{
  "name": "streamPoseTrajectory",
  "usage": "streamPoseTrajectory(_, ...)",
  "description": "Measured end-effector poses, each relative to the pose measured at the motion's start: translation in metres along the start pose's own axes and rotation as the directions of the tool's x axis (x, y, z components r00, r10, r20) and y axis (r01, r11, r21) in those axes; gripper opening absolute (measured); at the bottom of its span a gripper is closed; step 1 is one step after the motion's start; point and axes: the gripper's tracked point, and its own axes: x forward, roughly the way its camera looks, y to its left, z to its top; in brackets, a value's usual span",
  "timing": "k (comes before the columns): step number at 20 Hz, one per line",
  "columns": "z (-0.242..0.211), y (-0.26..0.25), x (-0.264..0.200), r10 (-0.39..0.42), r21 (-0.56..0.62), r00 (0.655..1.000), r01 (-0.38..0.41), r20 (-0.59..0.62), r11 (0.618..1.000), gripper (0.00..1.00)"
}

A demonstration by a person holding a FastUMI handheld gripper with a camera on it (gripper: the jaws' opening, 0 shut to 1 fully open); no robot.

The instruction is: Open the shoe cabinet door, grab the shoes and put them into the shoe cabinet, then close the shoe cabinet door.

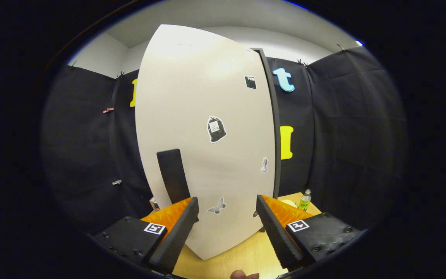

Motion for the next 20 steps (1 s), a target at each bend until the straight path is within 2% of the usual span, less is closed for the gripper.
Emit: streamPoseTrajectory(20, 0.003, -0.007, -0.002, -0.044, -0.037, 0.999, 0.045, 0.026, 0.998, 0.98)
